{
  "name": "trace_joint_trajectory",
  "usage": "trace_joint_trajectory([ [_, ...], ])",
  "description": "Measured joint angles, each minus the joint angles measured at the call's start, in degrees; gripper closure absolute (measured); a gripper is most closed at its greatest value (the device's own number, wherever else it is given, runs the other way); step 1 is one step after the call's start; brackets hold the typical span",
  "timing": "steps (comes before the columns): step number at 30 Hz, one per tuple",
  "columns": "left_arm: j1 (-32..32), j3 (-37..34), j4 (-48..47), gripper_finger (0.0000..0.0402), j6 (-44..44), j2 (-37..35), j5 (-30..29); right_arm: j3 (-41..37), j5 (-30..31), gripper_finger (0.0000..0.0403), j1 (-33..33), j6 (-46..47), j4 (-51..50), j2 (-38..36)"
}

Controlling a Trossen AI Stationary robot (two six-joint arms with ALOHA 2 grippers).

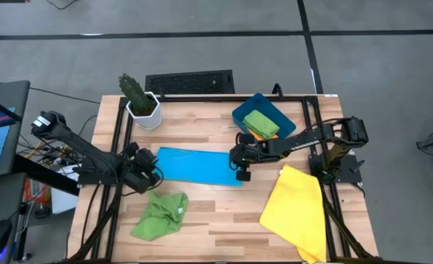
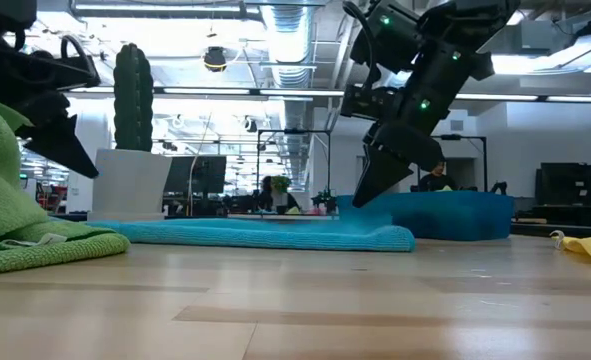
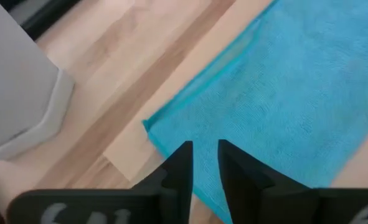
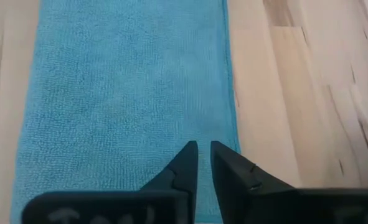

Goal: Fold microfiber towels
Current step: Fold the blue microfiber towel

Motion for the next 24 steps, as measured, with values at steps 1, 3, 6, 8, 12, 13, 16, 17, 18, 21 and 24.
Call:
trace_joint_trajectory([
  [1, 0.0, 0.0, 0.5, 0.0327, 0.0, 0.6, -0.8, 0.0, 0.0, 0.033, 0.0, 0.0, 0.0, 0.0],
  [3, 0.0, 0.0, 1.7, 0.0316, 0.0, 1.6, -2.4, 0.0, 0.0, 0.0323, -0.1, 0.0, 0.0, 0.0],
  [6, 0.3, 0.0, 4.0, 0.0307, 0.7, 3.3, -3.5, 0.0, 0.0, 0.0316, 0.0, 0.0, 0.0, 0.0],
  [8, 0.5, 0.0, 6.1, 0.0304, 1.3, 4.5, -4.7, 0.0, -0.3, 0.0314, 0.0, -0.1, 0.2, 0.0],
  [12, 0.7, 0.0, 14.9, 0.0306, 8.3, 6.8, -6.7, 0.0, -6.4, 0.0316, 0.1, -0.1, 2.8, 0.0],
  [13, 0.7, 0.0, 17.6, 0.0309, 11.2, 7.4, -6.0, 0.0, -8.8, 0.0316, 0.1, 0.3, 3.3, 0.0],
  [16, 1.5, 0.0, 23.1, 0.0325, 17.4, 8.9, -4.8, -0.1, -11.9, 0.0316, 0.3, 2.3, 3.6, 0.0],
  [17, 2.1, 0.0, 24.1, 0.0332, 18.8, 9.4, -4.9, -0.5, -12.0, 0.0316, 0.5, 3.0, 4.0, 0.0],
  [18, 2.9, 0.0, 24.6, 0.0341, 20.0, 10.0, -5.3, -0.8, -11.9, 0.0316, 0.6, 3.4, 4.0, 0.0],
  [21, 5.9, 0.0, 25.1, 0.0369, 22.6, 11.7, -5.5, -2.3, -11.9, 0.0316, 1.2, 5.2, 6.3, 0.0],
  [24, 9.3, 0.0, 25.1, 0.0395, 26.8, 13.9, -5.7, -4.4, -11.9, 0.0316, 2.0, 7.0, 8.3, 0.0],
])
